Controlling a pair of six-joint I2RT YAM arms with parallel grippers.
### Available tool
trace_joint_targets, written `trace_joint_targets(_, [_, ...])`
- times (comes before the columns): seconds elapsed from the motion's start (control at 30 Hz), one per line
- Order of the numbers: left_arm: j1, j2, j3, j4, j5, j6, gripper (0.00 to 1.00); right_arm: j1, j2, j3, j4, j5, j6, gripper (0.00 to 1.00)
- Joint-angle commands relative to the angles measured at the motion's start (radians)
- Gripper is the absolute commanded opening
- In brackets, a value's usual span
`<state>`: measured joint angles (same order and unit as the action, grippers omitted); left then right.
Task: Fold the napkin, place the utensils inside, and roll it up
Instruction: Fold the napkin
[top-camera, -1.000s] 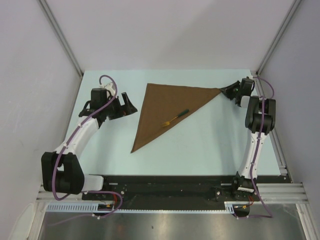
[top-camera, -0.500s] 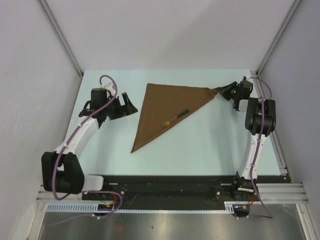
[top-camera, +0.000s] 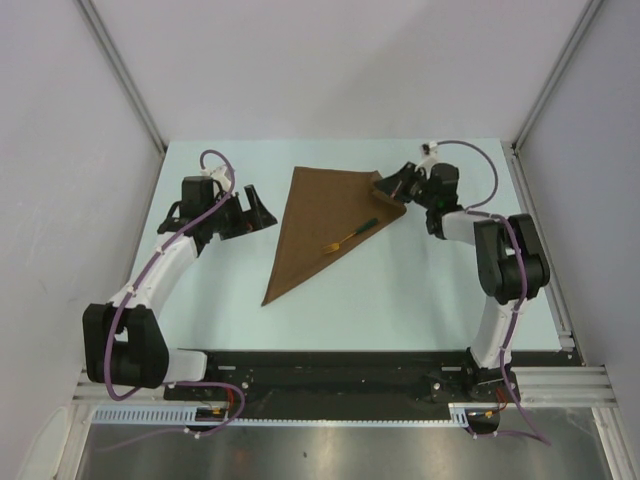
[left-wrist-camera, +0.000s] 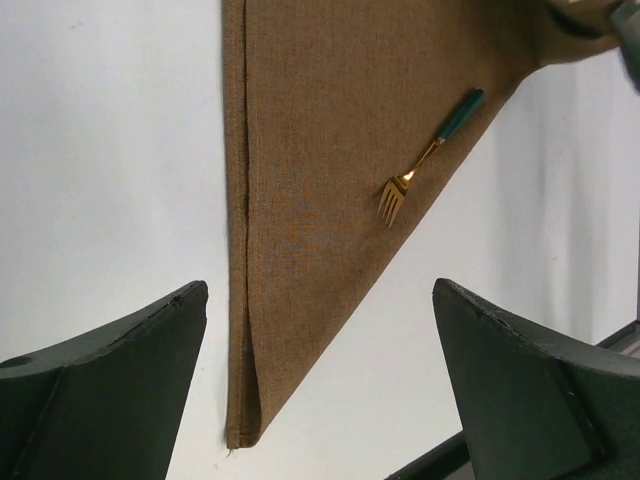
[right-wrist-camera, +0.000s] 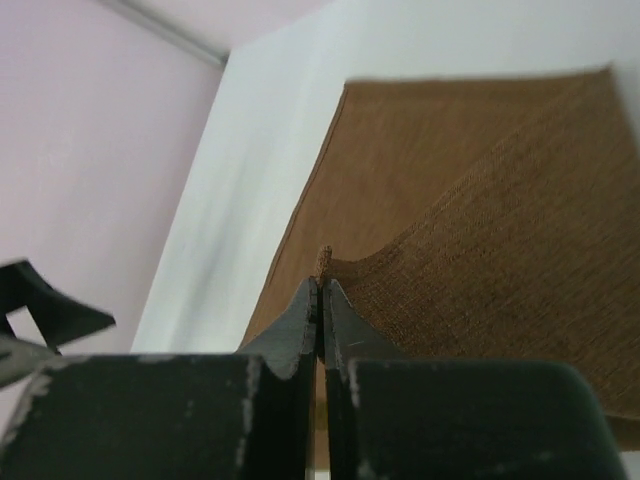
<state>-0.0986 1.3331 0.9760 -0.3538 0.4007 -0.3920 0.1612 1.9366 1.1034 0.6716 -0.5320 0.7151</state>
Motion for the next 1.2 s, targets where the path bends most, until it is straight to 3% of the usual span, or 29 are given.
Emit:
trace_joint_targets(0.0, [0.004,-0.032,0.016,0.035,0.032,-0.008,1.0,0.095,-0.068,-0.104,-0.009,0.018,-0.068,0.0])
trace_joint_targets(0.3, [0.002,-0.045,0.015,0.039,0.041,-0.01,1.0,0.261,-0.087,-0.211,0.069,0.07,-0.016,0.0])
trace_joint_targets(1.17, [-0.001,-0.051,0.012,0.041,0.047,-0.013,1.0,0.399,-0.001,-0.208,0.157,0.055,0.083,0.0])
